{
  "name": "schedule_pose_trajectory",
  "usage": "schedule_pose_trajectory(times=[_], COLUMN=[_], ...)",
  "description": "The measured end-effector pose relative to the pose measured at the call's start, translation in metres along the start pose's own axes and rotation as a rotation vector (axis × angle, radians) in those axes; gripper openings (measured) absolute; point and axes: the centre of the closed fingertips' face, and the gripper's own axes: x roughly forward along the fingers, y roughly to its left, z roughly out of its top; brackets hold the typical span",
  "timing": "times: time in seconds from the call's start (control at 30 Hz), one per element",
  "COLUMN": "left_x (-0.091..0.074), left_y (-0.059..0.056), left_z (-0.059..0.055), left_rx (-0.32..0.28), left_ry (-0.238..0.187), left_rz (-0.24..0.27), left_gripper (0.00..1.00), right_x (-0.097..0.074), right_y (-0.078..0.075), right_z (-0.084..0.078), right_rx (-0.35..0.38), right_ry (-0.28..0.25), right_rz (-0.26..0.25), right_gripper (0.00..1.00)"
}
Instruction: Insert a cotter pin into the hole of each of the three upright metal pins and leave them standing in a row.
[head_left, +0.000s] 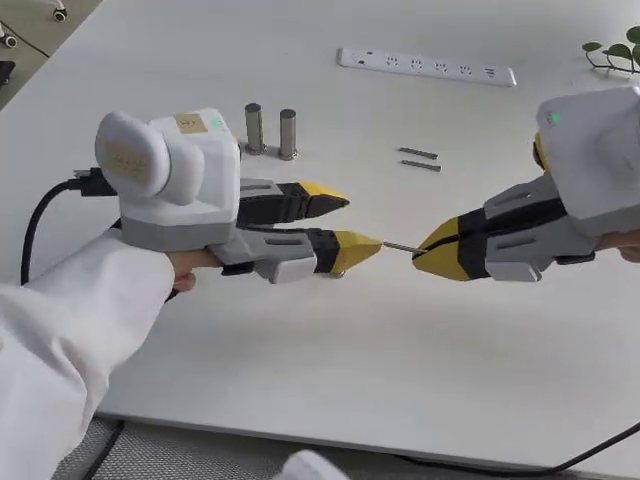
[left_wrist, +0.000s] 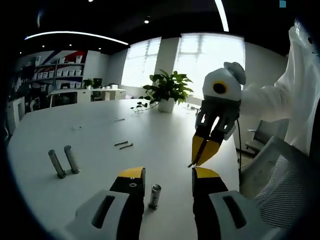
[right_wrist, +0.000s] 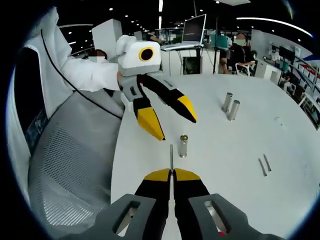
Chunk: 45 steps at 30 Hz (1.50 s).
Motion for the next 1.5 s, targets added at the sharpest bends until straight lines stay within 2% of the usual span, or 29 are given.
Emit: schedule_pose_trajectory(times=[0.07, 0.1, 0.2, 0.3, 0.43, 0.47, 0.57, 0.63, 0.83, 0.97, 1.03, 1.13, 1.23, 1.3, 1.5], left_x=[0.003, 0.006, 0.012, 0.016, 0.019, 0.019, 0.019, 0.019, 0.019, 0.019, 0.019, 0.02, 0.02, 0.02, 0.02], left_y=[0.007, 0.009, 0.012, 0.013, 0.014, 0.015, 0.016, 0.017, 0.02, 0.02, 0.019, 0.018, 0.018, 0.019, 0.02], left_z=[-0.008, -0.013, -0.021, -0.033, -0.044, -0.051, -0.056, -0.062, -0.067, -0.07, -0.07, -0.07, -0.071, -0.071, -0.072], left_rx=[0.032, 0.03, 0.014, 0.007, 0.004, 0.009, -0.002, 0.02, -0.004, 0.0, -0.021, -0.002, -0.018, 0.003, 0.016], left_ry=[0.042, 0.055, 0.066, 0.096, 0.127, 0.153, 0.151, 0.175, 0.17, 0.177, 0.169, 0.165, 0.173, 0.177, 0.178], left_rz=[0.04, 0.057, 0.065, 0.07, 0.073, 0.083, 0.09, 0.095, 0.104, 0.099, 0.096, 0.089, 0.084, 0.086, 0.087], left_gripper=[0.35, 0.35, 0.34, 0.34, 0.29, 0.29, 0.27, 0.22, 0.19, 0.12, 0.1, 0.08, 0.08, 0.08, 0.08], right_x=[0.004, 0.006, 0.011, 0.015, 0.018, 0.019, 0.02, 0.021, 0.026, 0.029, 0.03, 0.032, 0.034, 0.035, 0.038], right_y=[-0.006, -0.008, -0.012, -0.016, -0.019, -0.019, -0.02, -0.02, -0.017, -0.016, -0.015, -0.015, -0.016, -0.017, -0.017], right_z=[0.0, 0.0, -0.001, -0.002, -0.003, -0.004, -0.005, -0.007, -0.011, -0.011, -0.011, -0.011, -0.011, -0.011, -0.007], right_rx=[0.006, 0.006, -0.003, -0.006, -0.01, -0.021, -0.021, -0.022, -0.027, -0.04, -0.047, -0.063, -0.068, -0.072, -0.087], right_ry=[0.002, 0.007, 0.023, 0.04, 0.052, 0.061, 0.072, 0.082, 0.107, 0.12, 0.125, 0.136, 0.141, 0.146, 0.143], right_rz=[-0.01, -0.014, -0.019, -0.024, -0.023, -0.023, -0.022, -0.023, -0.013, -0.008, -0.005, -0.003, 0.0, -0.001, 0.0], right_gripper=[0.0, 0.0, 0.0, 0.0, 0.0, 0.0, 0.0, 0.0, 0.0, 0.0, 0.0, 0.0, 0.0, 0.0, 0.0])
